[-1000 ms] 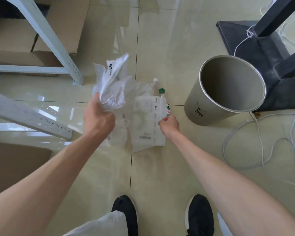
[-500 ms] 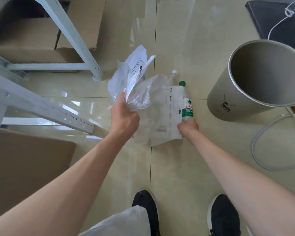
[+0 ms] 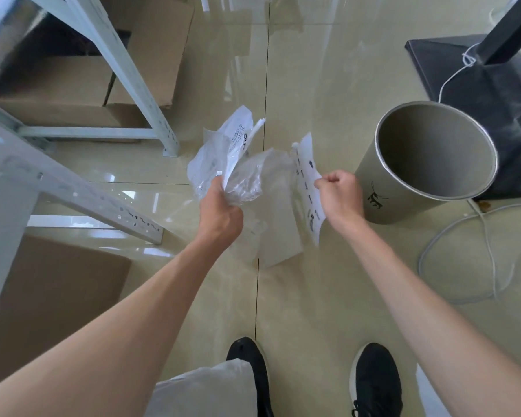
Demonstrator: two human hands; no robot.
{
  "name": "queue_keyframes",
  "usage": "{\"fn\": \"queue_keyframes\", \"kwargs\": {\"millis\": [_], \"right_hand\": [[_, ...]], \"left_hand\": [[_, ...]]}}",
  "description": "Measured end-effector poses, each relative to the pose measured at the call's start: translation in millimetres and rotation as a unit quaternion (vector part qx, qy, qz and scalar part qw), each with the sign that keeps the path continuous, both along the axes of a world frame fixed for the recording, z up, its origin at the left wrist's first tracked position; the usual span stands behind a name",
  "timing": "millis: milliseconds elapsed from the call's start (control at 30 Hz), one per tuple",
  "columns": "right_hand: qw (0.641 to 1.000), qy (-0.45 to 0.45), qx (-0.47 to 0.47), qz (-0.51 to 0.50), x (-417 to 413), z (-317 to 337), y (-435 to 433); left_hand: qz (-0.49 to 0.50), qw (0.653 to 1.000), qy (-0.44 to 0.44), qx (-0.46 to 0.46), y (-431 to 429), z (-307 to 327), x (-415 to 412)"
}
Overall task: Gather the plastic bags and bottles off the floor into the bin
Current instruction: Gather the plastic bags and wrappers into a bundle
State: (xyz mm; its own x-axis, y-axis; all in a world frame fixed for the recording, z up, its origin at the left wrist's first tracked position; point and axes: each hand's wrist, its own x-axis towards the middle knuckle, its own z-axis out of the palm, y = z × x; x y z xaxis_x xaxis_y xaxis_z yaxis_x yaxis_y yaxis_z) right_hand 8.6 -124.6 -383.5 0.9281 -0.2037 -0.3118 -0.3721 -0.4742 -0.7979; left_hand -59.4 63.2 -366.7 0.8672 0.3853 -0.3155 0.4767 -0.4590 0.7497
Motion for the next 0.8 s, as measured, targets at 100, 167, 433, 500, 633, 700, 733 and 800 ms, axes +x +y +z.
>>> {"fn": "queue_keyframes", "kwargs": {"millis": [100,167,433,500,633,700,733,800], "right_hand": [[0.980,0.030,0.190,0.056,-5,28,15],[0.927,0.115,0.348,0.079,-6,37,24],[0.825,0.230,0.513,0.062,-6,34,40],[0.801,0.249,0.541,0.061,-3,28,41],[0.737,0.275,0.617,0.004,5,15,41],[0.748,0.289,0.596,0.037,7,9,41],[0.755,0.296,0.582,0.059,7,7,41],[0.773,0.298,0.552,0.096,7,8,40]], "left_hand": [[-0.019,0.999,-0.004,-0.050,-2,3,3],[-0.070,0.991,-0.024,-0.114,-4,3,3],[-0.145,0.956,-0.062,-0.247,-19,15,7],[-0.120,0.969,-0.040,-0.211,-18,11,9],[-0.118,0.978,-0.019,-0.169,-12,10,10],[-0.125,0.981,-0.031,-0.143,-12,12,6],[-0.133,0.982,-0.043,-0.129,-11,10,4],[-0.121,0.989,-0.037,-0.078,-7,9,-1]]}}
